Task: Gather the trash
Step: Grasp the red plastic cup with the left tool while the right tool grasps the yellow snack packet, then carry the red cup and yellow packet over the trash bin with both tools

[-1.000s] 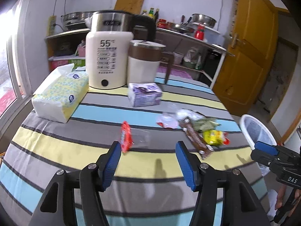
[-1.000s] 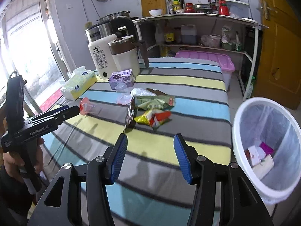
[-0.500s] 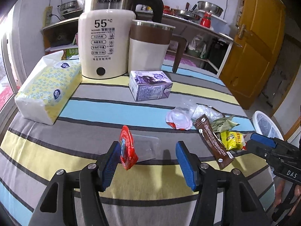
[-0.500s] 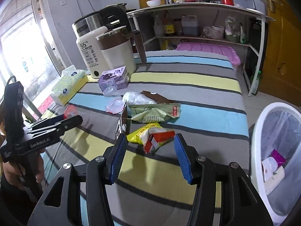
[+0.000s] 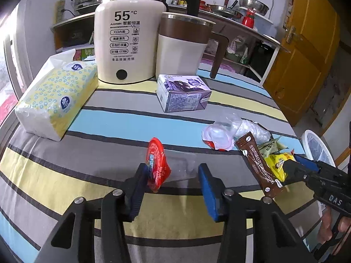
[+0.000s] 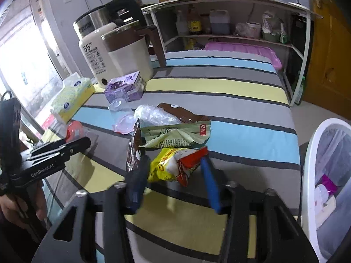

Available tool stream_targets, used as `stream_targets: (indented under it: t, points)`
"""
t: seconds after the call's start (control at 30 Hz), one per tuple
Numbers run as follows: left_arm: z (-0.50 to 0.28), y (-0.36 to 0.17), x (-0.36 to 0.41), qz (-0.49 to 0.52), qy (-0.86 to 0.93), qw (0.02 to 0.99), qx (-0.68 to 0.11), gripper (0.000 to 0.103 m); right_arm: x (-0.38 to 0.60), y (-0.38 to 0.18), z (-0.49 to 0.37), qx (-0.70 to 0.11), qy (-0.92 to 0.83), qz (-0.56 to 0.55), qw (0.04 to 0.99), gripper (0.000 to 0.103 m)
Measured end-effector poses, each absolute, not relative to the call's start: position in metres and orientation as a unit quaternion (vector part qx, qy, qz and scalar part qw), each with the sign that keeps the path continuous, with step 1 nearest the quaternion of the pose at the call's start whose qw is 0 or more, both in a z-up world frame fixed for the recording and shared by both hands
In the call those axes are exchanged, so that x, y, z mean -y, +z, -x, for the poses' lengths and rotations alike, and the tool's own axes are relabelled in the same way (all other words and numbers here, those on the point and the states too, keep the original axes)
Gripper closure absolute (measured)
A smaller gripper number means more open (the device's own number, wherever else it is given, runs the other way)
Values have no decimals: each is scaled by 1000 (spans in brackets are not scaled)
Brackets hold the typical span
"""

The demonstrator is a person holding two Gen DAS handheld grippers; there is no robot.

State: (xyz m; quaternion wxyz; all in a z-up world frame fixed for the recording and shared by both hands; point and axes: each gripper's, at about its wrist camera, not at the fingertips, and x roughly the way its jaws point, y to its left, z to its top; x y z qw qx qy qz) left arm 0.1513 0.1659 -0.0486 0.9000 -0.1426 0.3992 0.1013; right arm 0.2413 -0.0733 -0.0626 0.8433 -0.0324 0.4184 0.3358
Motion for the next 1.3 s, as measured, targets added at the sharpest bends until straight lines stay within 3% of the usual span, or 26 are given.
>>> stream_targets:
  t: [0.03, 0.17, 0.23, 1.3]
  points:
    - [-151, -48, -166, 144, 101, 900, -399, 56, 74, -62, -241, -417, 335, 31, 844, 74]
    - [-149, -47, -165, 146, 94, 903, -394, 56, 77, -59, -238, -415, 335, 31, 845, 75]
    - [-145, -45, -163, 145, 93, 904, -391, 56, 80, -57, -235, -412, 337, 28, 846, 82]
    - [-136, 9, -15, 83, -65, 931, -350, 56, 205, -6, -179, -340, 263, -8, 903, 83]
